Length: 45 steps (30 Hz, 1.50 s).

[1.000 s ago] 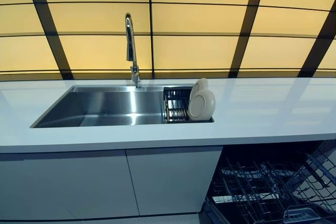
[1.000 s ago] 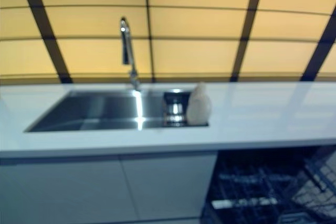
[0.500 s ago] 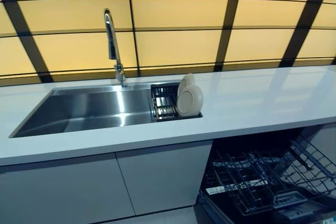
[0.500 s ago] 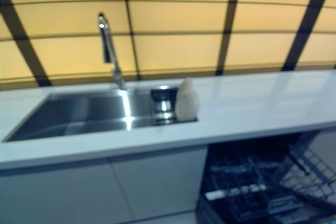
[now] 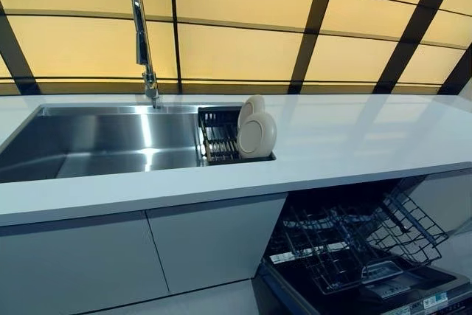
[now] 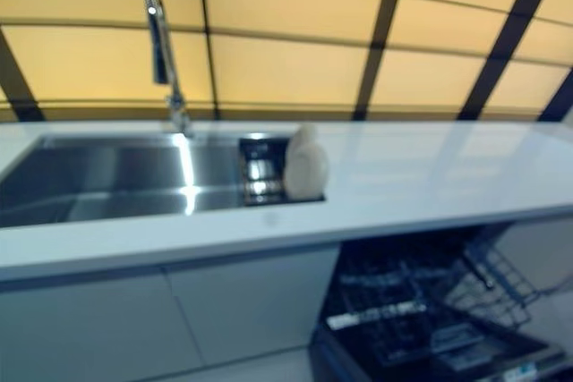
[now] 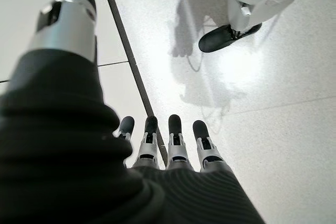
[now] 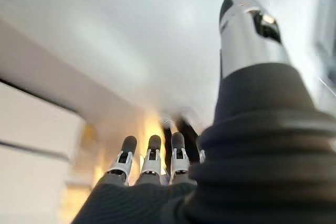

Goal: Take plates into dishwasher

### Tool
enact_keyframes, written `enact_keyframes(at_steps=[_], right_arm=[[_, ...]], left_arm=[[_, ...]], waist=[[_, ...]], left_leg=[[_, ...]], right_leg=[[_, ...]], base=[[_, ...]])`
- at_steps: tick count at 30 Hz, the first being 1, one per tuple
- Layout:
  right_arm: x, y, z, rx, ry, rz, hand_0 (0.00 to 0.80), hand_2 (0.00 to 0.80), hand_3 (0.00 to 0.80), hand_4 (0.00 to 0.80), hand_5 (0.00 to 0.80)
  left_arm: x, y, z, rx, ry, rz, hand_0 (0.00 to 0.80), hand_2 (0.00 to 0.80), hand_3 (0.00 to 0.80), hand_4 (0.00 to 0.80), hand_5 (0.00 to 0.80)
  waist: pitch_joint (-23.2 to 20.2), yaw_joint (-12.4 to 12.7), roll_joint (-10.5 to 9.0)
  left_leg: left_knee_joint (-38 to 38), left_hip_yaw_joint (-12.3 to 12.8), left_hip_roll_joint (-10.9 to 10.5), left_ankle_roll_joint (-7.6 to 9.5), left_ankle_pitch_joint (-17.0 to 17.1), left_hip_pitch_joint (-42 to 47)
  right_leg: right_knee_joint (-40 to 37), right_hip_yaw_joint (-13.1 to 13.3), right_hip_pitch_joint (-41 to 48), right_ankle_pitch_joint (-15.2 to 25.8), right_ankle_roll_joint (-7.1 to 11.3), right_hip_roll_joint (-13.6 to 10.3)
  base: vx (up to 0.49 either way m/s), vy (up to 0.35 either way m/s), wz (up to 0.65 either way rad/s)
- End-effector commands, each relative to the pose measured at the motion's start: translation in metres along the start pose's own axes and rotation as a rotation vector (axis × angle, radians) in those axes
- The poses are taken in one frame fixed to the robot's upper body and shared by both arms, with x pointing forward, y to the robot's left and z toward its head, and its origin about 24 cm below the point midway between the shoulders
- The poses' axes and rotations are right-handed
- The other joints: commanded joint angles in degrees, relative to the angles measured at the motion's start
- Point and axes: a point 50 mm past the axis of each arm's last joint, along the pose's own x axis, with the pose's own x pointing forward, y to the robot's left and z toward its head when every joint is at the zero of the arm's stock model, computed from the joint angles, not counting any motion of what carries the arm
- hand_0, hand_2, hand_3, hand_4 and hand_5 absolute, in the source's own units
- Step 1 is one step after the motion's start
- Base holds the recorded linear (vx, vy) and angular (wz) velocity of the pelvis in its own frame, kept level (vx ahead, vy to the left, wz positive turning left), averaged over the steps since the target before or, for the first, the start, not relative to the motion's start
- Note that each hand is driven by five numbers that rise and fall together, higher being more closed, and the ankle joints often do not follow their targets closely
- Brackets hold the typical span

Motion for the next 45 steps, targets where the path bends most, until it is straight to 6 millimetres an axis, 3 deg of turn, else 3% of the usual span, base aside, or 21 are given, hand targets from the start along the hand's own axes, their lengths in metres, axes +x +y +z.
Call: enact_keyframes(at_steps=[1, 4, 6, 7, 8, 10, 13, 15, 17, 18, 19, 20, 23, 25, 29, 38, 45], right_arm=[[-0.008, -0.048, 0.078, 0.113, -0.319, -0.235, 0.0, 0.0, 0.0, 0.0, 0.0], [-0.039, -0.068, 0.14, 0.237, -0.572, -0.328, 0.0, 0.0, 0.0, 0.0, 0.0], [-0.057, -0.074, 0.162, 0.291, -0.682, -0.362, 0.0, 0.0, 0.0, 0.0, 0.0], [-0.081, -0.081, 0.184, 0.357, -0.809, -0.387, 0.0, 0.0, 0.0, 0.0, 0.0], [-0.088, -0.082, 0.19, 0.379, -0.847, -0.387, 0.0, 0.0, 0.0, 0.0, 0.0], [-0.126, -0.101, 0.218, 0.446, -1.028, -0.401, 0.0, 0.0, 0.0, 0.0, 0.0], [-0.169, -0.112, 0.246, 0.586, -1.227, -0.344, 0.0, 0.0, 0.0, 0.0, 0.0], [-0.19, -0.112, 0.257, 0.672, -1.317, -0.268, 0.0, 0.0, 0.0, 0.0, 0.0], [-0.221, -0.106, 0.275, 0.829, -1.44, -0.047, 0.0, 0.0, 0.0, 0.0, 0.0], [-0.226, -0.103, 0.278, 0.861, -1.455, 0.004, 0.0, 0.0, 0.0, 0.0, 0.0], [-0.24, -0.094, 0.286, 0.94, -1.501, 0.177, 0.0, 0.0, 0.0, 0.0, 0.0], [-0.24, -0.094, 0.286, 0.941, -1.503, 0.18, 0.0, 0.0, 0.0, 0.0, 0.0], [-0.261, -0.074, 0.301, 1.07, -1.525, 0.536, 0.0, 0.0, 0.0, 0.0, 0.0], [-0.267, -0.067, 0.306, 1.101, -1.513, 0.669, 0.0, 0.0, 0.0, 0.0, 0.0], [-0.282, -0.033, 0.318, 1.212, -1.381, 1.181, 0.0, 0.0, 0.0, 0.0, 0.0], [-0.311, 0.007, 0.318, 1.173, -1.317, 1.388, 0.0, 0.0, 0.0, 0.0, 0.0], [-0.32, 0.012, 0.318, 1.173, -1.323, 1.374, 0.0, 0.0, 0.0, 0.0, 0.0]], left_arm=[[0.005, 0.001, 0.024, -0.019, -0.076, 0.011, 0.0, 0.0, 0.0, 0.0, 0.0], [0.004, 0.0, 0.019, -0.031, -0.068, 0.006, 0.0, 0.0, 0.0, 0.0, 0.0], [0.003, -0.001, 0.018, -0.034, -0.065, 0.005, 0.0, 0.0, 0.0, 0.0, 0.0], [0.002, -0.004, 0.015, -0.039, -0.061, 0.003, 0.0, 0.0, 0.0, 0.0, 0.0], [0.002, -0.004, 0.014, -0.041, -0.06, 0.003, 0.0, 0.0, 0.0, 0.0, 0.0], [0.002, -0.006, 0.012, -0.038, -0.053, 0.002, 0.0, 0.0, 0.0, 0.0, 0.0], [0.002, -0.008, 0.013, -0.024, -0.046, -0.003, 0.0, 0.0, 0.0, 0.0, 0.0], [0.002, -0.011, 0.013, -0.014, -0.042, -0.008, 0.0, 0.0, 0.0, 0.0, 0.0], [0.002, -0.015, 0.014, 0.0, -0.041, -0.019, 0.0, 0.0, 0.0, 0.0, 0.0], [0.002, -0.016, 0.014, 0.001, -0.04, -0.02, 0.0, 0.0, 0.0, 0.0, 0.0], [0.002, -0.018, 0.015, 0.011, -0.039, -0.026, 0.0, 0.0, 0.0, 0.0, 0.0], [0.002, -0.017, 0.015, 0.009, -0.039, -0.026, 0.0, 0.0, 0.0, 0.0, 0.0], [0.002, -0.022, 0.016, 0.038, -0.037, -0.044, 0.0, 0.0, 0.0, 0.0, 0.0], [0.002, -0.023, 0.016, 0.048, -0.037, -0.049, 0.0, 0.0, 0.0, 0.0, 0.0], [0.003, -0.028, 0.019, 0.077, -0.041, -0.063, 0.0, 0.0, 0.0, 0.0, 0.0], [0.001, -0.03, 0.013, 0.078, -0.032, -0.063, 0.0, 0.0, 0.0, 0.0, 0.0], [0.0, -0.03, 0.008, 0.069, -0.014, -0.049, 0.0, 0.0, 0.0, 0.0, 0.0]], waist=[[0.0, 1.0, -0.03], [-0.6, 0.5, 0.32], [-0.9, 0.4, 0.48], [-1.2, 0.3, 0.78], [-1.3, 0.2, 0.87], [-2.0, 0.3, 1.17], [-2.8, 1.1, 1.49], [-3.2, 1.6, 1.67], [-3.7, 2.5, 1.92], [-3.8, 2.6, 1.96], [-4.2, 3.2, 2.06], [-4.2, 3.0, 2.05], [-4.7, 4.2, 2.1], [-4.8, 4.6, 2.04], [-5.1, 5.9, 1.72], [-5.4, 7.0, 1.79], [-5.4, 7.2, 2.09]], left_leg=[[0.5, -1.1, -1.4, 3.32, -3.1, 2.1], [0.3, -1.2, -1.5, 3.2, -3.1, 2.0], [0.2, -1.2, -1.6, 3.11, -3.1, 1.9], [0.2, -1.3, -1.6, 3.12, -3.2, 1.9], [0.1, -1.4, -1.7, 3.13, -3.2, 1.9], [0.0, -1.5, -1.8, 3.15, -3.4, 2.1], [0.0, -1.7, -1.7, 2.97, -3.7, 2.2], [0.0, -1.8, -1.7, 2.9, -3.7, 2.2], [-0.1, -2.1, -1.8, 2.78, -3.7, 2.3], [-0.1, -2.1, -1.8, 2.76, -3.7, 2.3], [-0.1, -2.2, -1.7, 2.62, -3.7, 2.2], [0.0, -2.3, -1.7, 2.62, -3.7, 2.2], [-0.1, -2.8, -1.6, 2.45, -3.6, 2.1], [-0.1, -3.0, -1.6, 2.36, -3.5, 2.1], [-0.1, -3.8, -1.5, 2.22, -3.4, 1.9], [-0.1, -4.3, -1.0, 1.99, -2.6, 1.5], [0.1, -4.6, -0.4, 1.77, -2.2, 1.7]], right_leg=[[0.7, -2.1, -4.1, 7.9, 1.66, -1.8], [0.4, -2.1, -4.1, 7.9, 1.54, -1.8], [0.2, -2.1, -4.0, 7.8, 1.54, -1.8], [0.0, -2.1, -3.9, 7.7, 1.54, -1.8], [0.0, -2.1, -3.9, 7.7, 1.54, -1.8], [-0.3, -2.2, -3.6, 7.5, 1.51, -1.7], [-0.7, -2.6, -3.3, 7.2, 1.4, -1.8], [-0.8, -2.8, -3.1, 7.1, 1.3, -1.8], [-1.1, -3.4, -2.8, 6.9, 1.11, -1.8], [-1.1, -3.4, -2.8, 6.8, 1.04, -1.8], [-1.2, -3.9, -2.7, 6.7, 0.85, -1.8], [-1.2, -4.0, -2.6, 6.6, 0.85, -1.8], [-1.4, -5.1, -2.3, 6.4, 0.47, -1.7], [-1.4, -5.7, -2.1, 6.3, 0.33, -1.6], [-1.5, -6.9, -1.5, 6.0, -0.23, -1.2], [-1.6, -7.1, -1.4, 5.7, -1.05, -0.3], [-1.2, -7.0, -0.9, 5.0, -1.68, 0.2]], base=[[0.0, 0.0, 0.0], [0.0, 0.0, 0.0], [0.0, 0.0, 0.0], [0.002, 0.017, 0.03], [0.0, 0.0, 0.0], [0.01, 0.004, 0.02], [0.017, -0.001, 0.07], [0.0, 0.0, 0.0], [0.0, 0.0, 0.0], [0.0, 0.0, 0.0], [0.0, 0.0, 0.0], [0.0, 0.0, 0.0], [0.008, -0.024, 0.08], [0.009, -0.031, 0.15], [0.004, -0.049, 0.15], [0.001, -0.043, 0.12], [0.011, -0.03, 0.01]])
